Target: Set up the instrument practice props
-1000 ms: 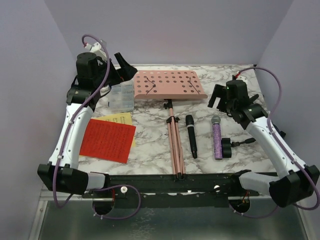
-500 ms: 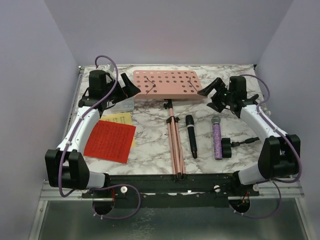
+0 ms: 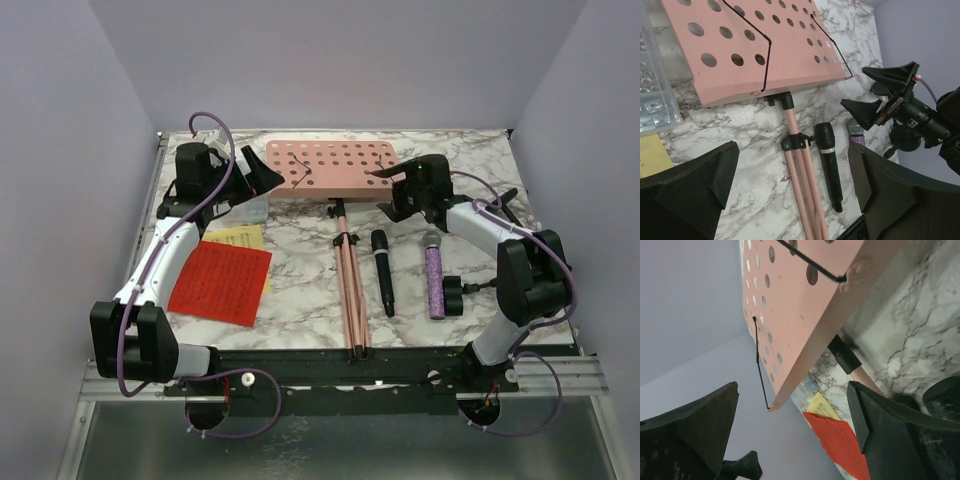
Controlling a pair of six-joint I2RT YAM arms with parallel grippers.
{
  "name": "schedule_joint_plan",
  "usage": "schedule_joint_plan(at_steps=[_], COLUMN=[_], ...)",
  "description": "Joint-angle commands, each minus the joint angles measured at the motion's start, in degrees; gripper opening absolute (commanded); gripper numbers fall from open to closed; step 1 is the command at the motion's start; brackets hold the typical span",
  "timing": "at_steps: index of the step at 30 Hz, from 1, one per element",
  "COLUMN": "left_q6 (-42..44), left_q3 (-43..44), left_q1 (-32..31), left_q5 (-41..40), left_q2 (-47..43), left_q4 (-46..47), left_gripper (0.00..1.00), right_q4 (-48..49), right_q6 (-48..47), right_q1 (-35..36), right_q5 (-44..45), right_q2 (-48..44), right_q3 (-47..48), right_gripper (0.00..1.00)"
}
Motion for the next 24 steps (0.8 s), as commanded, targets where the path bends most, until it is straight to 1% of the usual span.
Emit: schedule_joint_plan(at_steps=[1,3,5,9,12,14,19,24], left_q6=[-1.3,-1.4,-1.7,-2.0,-2.2,-2.2,-2.6,-2.7], left_q3=[-1.0,-1.2,-1.4,-1.6,-2.1,-2.4,-2.5,-2.9], left_q1=[0.1,0.1,0.1,0.0,-0.1,-0.2,-0.5,-0.7], left_q5=[3.0,3.1,3.2,3.7,3.7,3.9,4.7,4.9], left_q2=[-2.5,-3.2,-3.7,-4.6,-5.7,-6.1,-6.4,-6.7], left_q4=[2.7,3.1,3.4,3.7,4.5,4.8,5.4,5.8], left_gripper=[0.99,0.99,0.99,0.99,0.99,0.99,0.99,0.99], right_q4=[-4.7,-7.2,-8.7,-6.4,-6.0,-5.4,-4.9,-3.0], right_q6=[13.5,15.6,17.6,17.6,17.4,17.2,18.5,20.2], right_q1=[4.6,6.3,7.3,7.8,7.8,7.9,8.7,9.3], right_q5=[12.7,15.8,16.9,16.3,16.1,16.1,18.1,21.3], right_q2=[2.4,3.8,5.2,8.7,11.9,13.5,15.5,16.7], right_q3=[2.5,4.4,5.7,6.6,8.6,9.5,10.8,10.8], right_gripper=[0.95,0.95,0.95,0.93,0.88,0.86,0.79,0.77])
